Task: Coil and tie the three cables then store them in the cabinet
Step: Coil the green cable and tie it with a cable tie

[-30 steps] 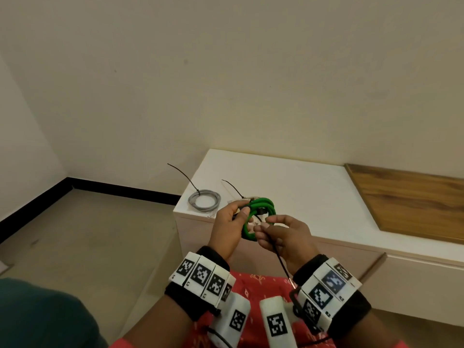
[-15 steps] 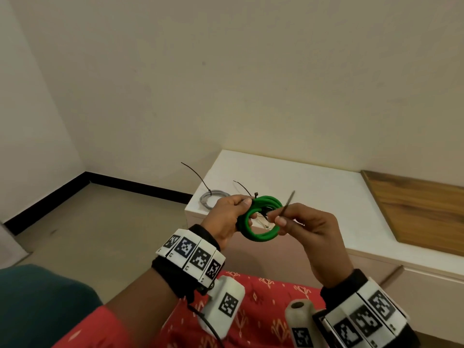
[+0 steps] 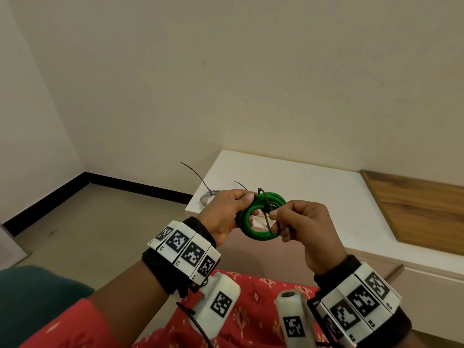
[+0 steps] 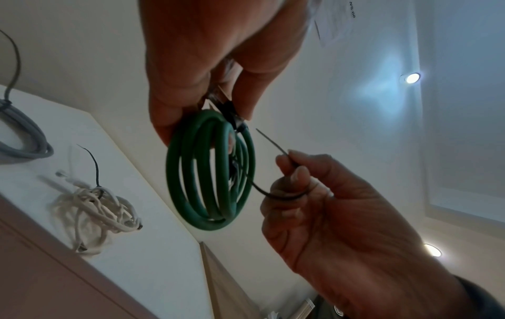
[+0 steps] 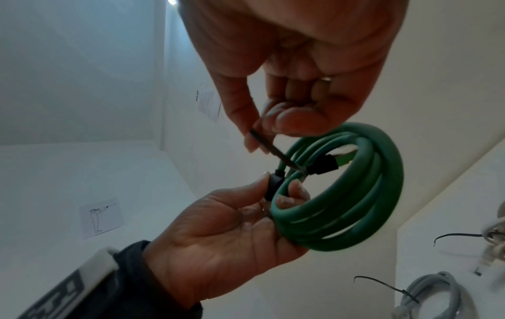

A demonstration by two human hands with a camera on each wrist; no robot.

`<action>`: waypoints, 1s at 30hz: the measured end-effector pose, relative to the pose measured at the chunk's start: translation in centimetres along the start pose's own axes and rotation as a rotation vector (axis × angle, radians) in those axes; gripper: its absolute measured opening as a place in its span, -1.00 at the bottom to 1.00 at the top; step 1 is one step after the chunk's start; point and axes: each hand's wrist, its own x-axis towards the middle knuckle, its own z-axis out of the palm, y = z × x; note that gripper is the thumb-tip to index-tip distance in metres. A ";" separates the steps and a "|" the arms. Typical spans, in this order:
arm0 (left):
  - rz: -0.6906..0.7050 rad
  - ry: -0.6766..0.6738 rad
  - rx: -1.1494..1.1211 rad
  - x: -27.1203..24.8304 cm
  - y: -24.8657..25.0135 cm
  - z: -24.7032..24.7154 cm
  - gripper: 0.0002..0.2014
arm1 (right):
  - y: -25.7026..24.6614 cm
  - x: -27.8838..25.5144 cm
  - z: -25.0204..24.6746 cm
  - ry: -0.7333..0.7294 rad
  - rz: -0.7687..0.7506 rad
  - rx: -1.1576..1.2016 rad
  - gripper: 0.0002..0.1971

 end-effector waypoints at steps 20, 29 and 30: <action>0.035 -0.003 0.019 -0.5 0.1 0.3 -0.74 | -0.5 -0.1 0.2 0.014 0.029 -0.048 -0.84; 0.071 0.015 0.078 -0.6 -0.1 0.4 -0.76 | -0.6 -0.2 0.1 0.034 0.031 -0.037 -0.81; 0.075 0.016 0.083 -0.6 -0.1 0.4 -0.76 | -0.6 -0.2 0.1 0.034 0.032 -0.035 -0.80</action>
